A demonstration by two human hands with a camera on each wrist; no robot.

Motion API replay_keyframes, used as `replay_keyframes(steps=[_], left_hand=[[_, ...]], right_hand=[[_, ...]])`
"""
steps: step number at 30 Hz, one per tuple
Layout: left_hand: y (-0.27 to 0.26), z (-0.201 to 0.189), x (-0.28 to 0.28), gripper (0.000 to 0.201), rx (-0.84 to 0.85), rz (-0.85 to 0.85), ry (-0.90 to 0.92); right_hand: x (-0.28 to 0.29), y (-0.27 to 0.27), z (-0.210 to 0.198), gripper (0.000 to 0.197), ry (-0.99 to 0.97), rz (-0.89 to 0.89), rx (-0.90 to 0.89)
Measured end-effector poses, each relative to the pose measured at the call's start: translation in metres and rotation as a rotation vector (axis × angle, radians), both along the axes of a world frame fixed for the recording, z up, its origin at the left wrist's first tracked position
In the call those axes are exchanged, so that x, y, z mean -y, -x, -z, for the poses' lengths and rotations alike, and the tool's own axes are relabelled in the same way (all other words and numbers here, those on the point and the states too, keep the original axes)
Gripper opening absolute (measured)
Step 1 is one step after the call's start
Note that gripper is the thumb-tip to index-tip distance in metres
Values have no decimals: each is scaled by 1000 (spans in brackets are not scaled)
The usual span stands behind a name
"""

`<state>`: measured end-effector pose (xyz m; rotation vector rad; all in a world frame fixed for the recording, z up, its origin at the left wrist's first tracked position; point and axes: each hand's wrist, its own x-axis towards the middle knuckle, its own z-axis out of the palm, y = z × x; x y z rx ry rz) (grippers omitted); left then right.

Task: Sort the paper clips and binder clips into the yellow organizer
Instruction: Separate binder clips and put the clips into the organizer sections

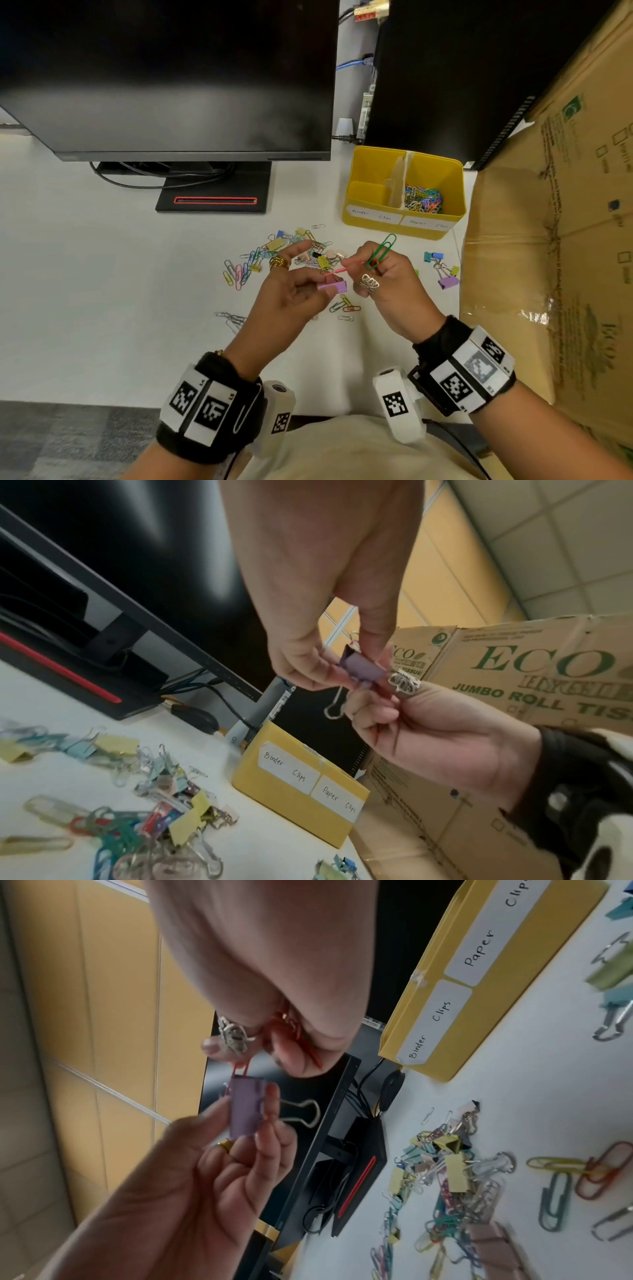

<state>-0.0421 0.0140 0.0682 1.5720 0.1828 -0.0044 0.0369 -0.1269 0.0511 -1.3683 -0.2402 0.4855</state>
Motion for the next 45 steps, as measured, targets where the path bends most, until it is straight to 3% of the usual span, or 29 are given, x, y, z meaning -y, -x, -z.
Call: replay_keyframes(steps=[2, 4, 7, 10, 13, 16, 18, 20, 21, 23, 26, 28, 31, 33, 35, 37, 41, 45], left_hand=[[0, -2, 0, 20, 36, 9, -140], [0, -3, 1, 27, 57, -18, -244], [1, -2, 1, 31, 82, -33, -300], [0, 5, -3, 26, 94, -56, -321], [-4, 25, -9, 14, 63, -56, -347], [-8, 60, -18, 28, -30, -55, -407], [-10, 74, -19, 35, -92, -67, -384], [-10, 78, -18, 31, -135, -96, -337], [-10, 78, -19, 26, -153, -118, -298], [-8, 74, -25, 23, -175, -154, -256], [-5, 77, -46, 24, -208, -208, -337], [-2, 82, -59, 25, -245, -261, -385], [4, 86, -74, 19, -346, -320, -395], [10, 92, -83, 22, -382, -316, -516], [18, 102, -92, 23, -394, -281, -736], [27, 109, -97, 27, -423, -267, -845], [39, 111, -96, 42, -411, -243, -1128], [49, 103, -87, 40, -338, -276, -1085]], right_hand=[[2, -2, -9, 27, -33, 2, -20], [3, -3, -17, 28, -75, 42, -43], [7, -9, -23, 25, -61, 79, -76], [23, -29, -24, 20, 206, 40, -22], [52, -80, -15, 27, 521, 207, 171], [66, -129, -5, 25, 836, 311, 351], [67, -148, -2, 12, 993, 244, 326], [67, -156, -3, 45, 1154, 37, 214], [66, -156, -6, 52, 1196, -37, 188], [63, -152, -8, 50, 1200, -32, 285], [49, -128, -10, 29, 1073, 112, 601], [35, -102, 2, 10, 941, 16, 727], [13, -53, 34, 10, 924, -356, 688], [0, -27, 52, 7, 937, -455, 645], [-13, -11, 65, 23, 941, -494, 608], [-26, 0, 73, 32, 977, -538, 603], [-38, 10, 81, 19, 1030, -554, 701], [-33, 8, 76, 17, 904, -526, 690]])
